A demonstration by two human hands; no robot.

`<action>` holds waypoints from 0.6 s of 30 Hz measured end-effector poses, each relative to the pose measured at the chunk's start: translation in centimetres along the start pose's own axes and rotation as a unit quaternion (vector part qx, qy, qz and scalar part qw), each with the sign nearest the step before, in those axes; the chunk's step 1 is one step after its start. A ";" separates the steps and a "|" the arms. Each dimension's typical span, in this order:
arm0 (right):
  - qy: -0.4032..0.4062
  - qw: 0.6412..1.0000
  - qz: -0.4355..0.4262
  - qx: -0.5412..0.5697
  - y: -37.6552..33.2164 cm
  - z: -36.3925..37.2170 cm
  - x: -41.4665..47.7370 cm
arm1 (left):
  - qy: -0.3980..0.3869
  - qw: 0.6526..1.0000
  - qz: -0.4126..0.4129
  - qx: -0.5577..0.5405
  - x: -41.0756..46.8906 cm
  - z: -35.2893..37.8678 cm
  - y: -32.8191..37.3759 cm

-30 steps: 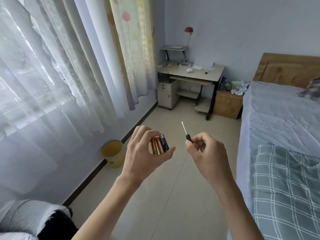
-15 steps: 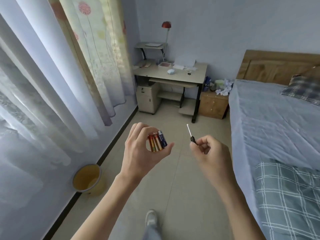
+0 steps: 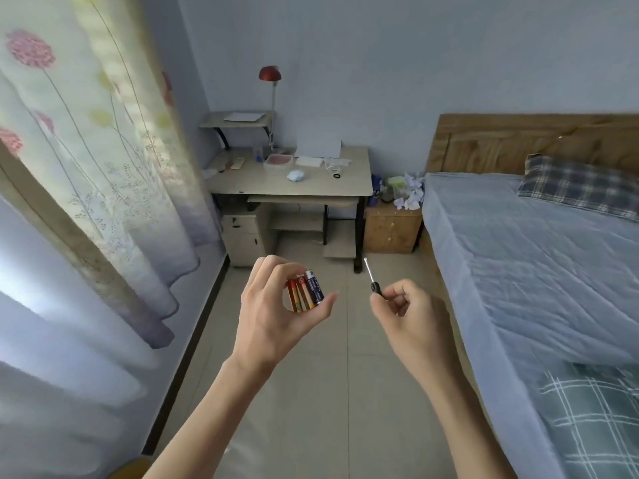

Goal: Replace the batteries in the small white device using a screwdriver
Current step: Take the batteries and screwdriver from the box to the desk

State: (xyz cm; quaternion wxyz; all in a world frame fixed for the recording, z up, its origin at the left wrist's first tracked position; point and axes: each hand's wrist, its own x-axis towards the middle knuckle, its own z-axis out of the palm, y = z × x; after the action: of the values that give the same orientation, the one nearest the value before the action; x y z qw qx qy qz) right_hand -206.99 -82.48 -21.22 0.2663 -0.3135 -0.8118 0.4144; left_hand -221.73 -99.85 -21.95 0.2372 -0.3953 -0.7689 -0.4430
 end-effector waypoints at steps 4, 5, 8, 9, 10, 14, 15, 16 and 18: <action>0.001 1.000 0.006 -0.006 0.4 4.2 6.5 | -0.020 1.000 -0.002 -0.003 4.2 3.1 -6.1; 0.001 1.000 0.005 -0.007 0.4 5.0 8.1 | -0.021 1.000 -0.002 -0.004 5.3 3.9 -7.3; 0.005 1.000 -0.003 -0.004 0.7 8.0 14.1 | -0.023 1.000 0.013 -0.007 9.3 7.1 -11.6; 0.006 1.000 -0.006 -0.004 0.9 9.1 16.5 | -0.027 0.999 0.020 -0.005 11.0 8.2 -13.1; 0.006 1.000 -0.009 -0.001 1.0 10.2 19.1 | -0.031 0.999 0.024 -0.003 12.9 9.3 -14.5; 0.010 1.000 -0.025 0.000 -0.5 13.2 30.2 | -0.022 0.999 0.028 0.008 21.2 13.2 -19.3; 0.013 0.999 -0.031 -0.002 -1.1 13.8 32.6 | -0.021 0.999 0.036 0.010 23.1 14.1 -20.3; 0.015 0.999 -0.037 -0.006 -1.6 14.4 34.9 | -0.017 0.999 0.044 0.013 25.0 15.0 -21.4; 0.012 0.999 -0.036 -0.010 -1.9 15.9 39.1 | -0.013 0.999 0.036 0.014 28.3 16.8 -23.5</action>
State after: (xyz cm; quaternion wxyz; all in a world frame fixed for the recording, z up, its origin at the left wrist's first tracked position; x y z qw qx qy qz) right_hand -244.40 -62.88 -21.11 0.2873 -0.2912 -0.8237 0.3926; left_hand -257.44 -80.97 -21.60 0.2485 -0.4254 -0.7634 -0.4176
